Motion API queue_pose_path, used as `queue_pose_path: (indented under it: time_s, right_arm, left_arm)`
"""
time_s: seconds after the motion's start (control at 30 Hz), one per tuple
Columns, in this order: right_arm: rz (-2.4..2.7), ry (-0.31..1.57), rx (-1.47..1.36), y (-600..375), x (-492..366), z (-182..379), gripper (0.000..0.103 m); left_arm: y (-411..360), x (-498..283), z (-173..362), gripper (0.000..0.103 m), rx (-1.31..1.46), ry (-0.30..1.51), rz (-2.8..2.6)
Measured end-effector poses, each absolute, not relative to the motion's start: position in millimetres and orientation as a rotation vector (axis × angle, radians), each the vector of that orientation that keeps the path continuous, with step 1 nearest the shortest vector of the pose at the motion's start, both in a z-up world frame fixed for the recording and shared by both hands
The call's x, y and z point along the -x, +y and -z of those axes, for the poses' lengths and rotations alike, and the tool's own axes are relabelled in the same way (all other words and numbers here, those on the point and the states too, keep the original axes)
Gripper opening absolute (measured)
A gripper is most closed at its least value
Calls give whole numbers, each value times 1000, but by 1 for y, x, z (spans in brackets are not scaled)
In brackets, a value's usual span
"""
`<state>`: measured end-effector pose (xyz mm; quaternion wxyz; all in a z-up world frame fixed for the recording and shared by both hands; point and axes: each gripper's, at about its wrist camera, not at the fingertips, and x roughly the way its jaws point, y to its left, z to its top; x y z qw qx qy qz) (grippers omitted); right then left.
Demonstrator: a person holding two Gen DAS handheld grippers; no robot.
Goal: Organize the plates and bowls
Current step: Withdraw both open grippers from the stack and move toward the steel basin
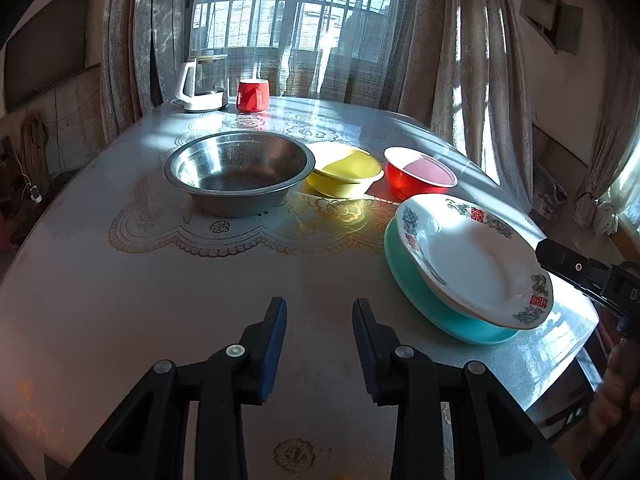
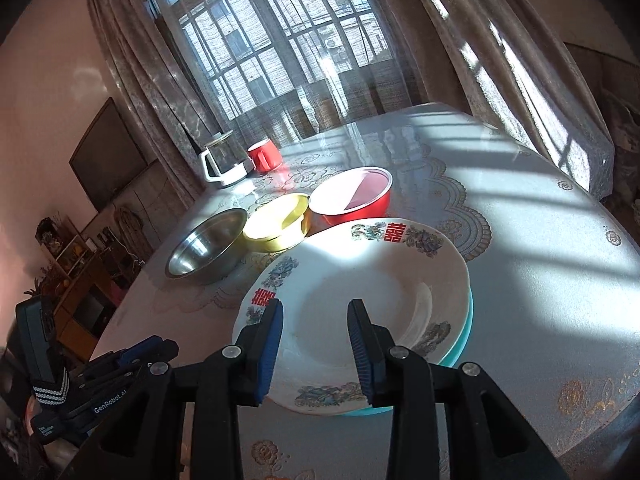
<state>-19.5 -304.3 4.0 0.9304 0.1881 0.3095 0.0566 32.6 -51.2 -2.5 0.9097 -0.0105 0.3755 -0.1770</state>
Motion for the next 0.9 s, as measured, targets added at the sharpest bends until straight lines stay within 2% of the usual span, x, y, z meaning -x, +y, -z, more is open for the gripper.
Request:
queue_pose_path:
  time_s: [0.33,0.5,0.9]
  right_arm:
    - [-266,720,-396,-264,-4,6,35]
    - [-318,771,-394,-249,-25,12,35]
    - [-404,870,-395,-213,-71,26,35]
  left_arm:
    - [-28,-42,10,37,55,795,311]
    - [-15,-57,24,42,95,839,282]
    - [49,-91,46,41,255,925,135]
